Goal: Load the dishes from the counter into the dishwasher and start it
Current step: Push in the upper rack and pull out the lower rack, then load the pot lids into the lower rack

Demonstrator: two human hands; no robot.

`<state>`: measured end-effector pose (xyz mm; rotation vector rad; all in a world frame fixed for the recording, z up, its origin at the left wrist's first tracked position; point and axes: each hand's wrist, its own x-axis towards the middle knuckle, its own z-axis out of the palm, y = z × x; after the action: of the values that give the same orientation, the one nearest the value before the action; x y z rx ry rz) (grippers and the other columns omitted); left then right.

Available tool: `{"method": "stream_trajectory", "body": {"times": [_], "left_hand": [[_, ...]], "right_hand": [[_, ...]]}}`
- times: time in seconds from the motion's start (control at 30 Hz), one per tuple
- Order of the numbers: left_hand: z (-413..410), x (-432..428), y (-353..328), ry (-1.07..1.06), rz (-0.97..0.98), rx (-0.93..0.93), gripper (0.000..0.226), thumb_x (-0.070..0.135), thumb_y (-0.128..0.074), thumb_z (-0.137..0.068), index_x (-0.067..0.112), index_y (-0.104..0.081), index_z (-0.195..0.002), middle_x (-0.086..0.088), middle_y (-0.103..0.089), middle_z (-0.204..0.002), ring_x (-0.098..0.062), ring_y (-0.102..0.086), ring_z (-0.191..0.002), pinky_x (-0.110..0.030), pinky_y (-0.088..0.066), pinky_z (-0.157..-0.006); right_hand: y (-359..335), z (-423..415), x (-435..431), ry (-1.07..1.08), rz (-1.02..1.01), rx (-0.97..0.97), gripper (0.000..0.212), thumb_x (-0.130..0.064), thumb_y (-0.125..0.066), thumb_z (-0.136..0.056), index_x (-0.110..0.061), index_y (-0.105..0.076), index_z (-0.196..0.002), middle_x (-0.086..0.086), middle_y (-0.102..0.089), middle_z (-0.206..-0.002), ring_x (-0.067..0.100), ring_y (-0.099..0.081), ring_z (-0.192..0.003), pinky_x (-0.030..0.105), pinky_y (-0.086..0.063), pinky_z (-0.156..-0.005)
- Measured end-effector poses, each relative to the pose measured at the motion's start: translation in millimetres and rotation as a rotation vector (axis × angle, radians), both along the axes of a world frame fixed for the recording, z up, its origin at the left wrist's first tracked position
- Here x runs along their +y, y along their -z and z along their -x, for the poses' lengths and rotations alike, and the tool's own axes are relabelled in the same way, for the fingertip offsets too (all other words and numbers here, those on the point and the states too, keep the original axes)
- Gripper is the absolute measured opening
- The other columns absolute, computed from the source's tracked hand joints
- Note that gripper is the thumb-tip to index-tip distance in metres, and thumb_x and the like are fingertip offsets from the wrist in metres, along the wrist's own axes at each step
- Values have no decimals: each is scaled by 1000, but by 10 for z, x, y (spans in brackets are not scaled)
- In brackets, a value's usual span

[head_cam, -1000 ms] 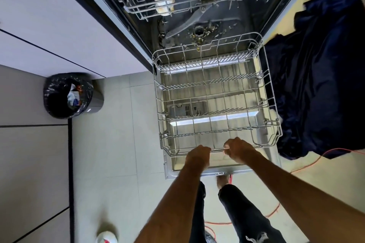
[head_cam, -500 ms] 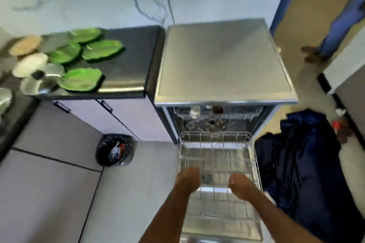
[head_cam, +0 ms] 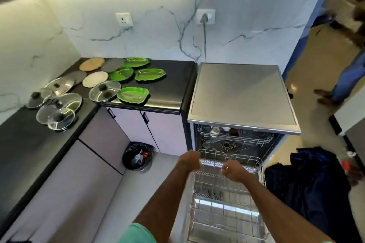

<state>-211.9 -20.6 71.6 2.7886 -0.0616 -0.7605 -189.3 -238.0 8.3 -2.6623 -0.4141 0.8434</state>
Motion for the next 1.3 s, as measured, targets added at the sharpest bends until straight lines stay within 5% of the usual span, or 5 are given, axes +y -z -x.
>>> {"method": "stream_trajectory", "body": {"times": [0.23,0.47,0.63,1.0,1.3], "left_hand": [[218,948,-359,-35,2,-111,37,17,-55,-96,10,-58,-132,-19,-57,-133,-36,-57,-123,-43,-49,-103],[214,2232,-644,-119,75,-185,34,23,-53,-93,24,-62,-126,-9,-60,-132,-28,-60,-119,-38,-49,-102],[246,2986,-747,-191,111,-267,31,27,-52,-89,27,-68,-116,-6,-67,-124,-27,-64,-115,-37,-52,-99],[459,4063,-459,-341,190,-304,27,35,-51,-86,31,-67,-107,-1,-67,-121,-21,-64,-110,-40,-54,-96],[95,4658,-414,-420,270,-300,28,34,-49,-88,26,-69,-108,-2,-68,-123,-20,-63,-113,-43,-55,-96]], "right_hand": [[-494,-50,906,-16,-94,-90,38,-14,-55,-84,-17,-43,-49,6,-41,-49,12,-39,-53,27,-34,-57],[-1081,-63,2099,13,-225,-177,30,-12,-58,-85,-7,-55,-56,11,-49,-56,8,-40,-52,26,-34,-55],[-1288,-14,2835,43,-314,-165,22,-21,-61,-92,-5,-76,-90,6,-73,-86,10,-63,-74,18,-46,-65],[-1324,-91,4046,-114,-344,-171,22,-22,-63,-88,-5,-77,-91,6,-75,-92,20,-69,-87,30,-52,-76],[-1128,-495,4757,-117,-365,-57,21,-24,-63,-90,-15,-76,-105,-6,-71,-97,6,-66,-85,15,-49,-68]]}}
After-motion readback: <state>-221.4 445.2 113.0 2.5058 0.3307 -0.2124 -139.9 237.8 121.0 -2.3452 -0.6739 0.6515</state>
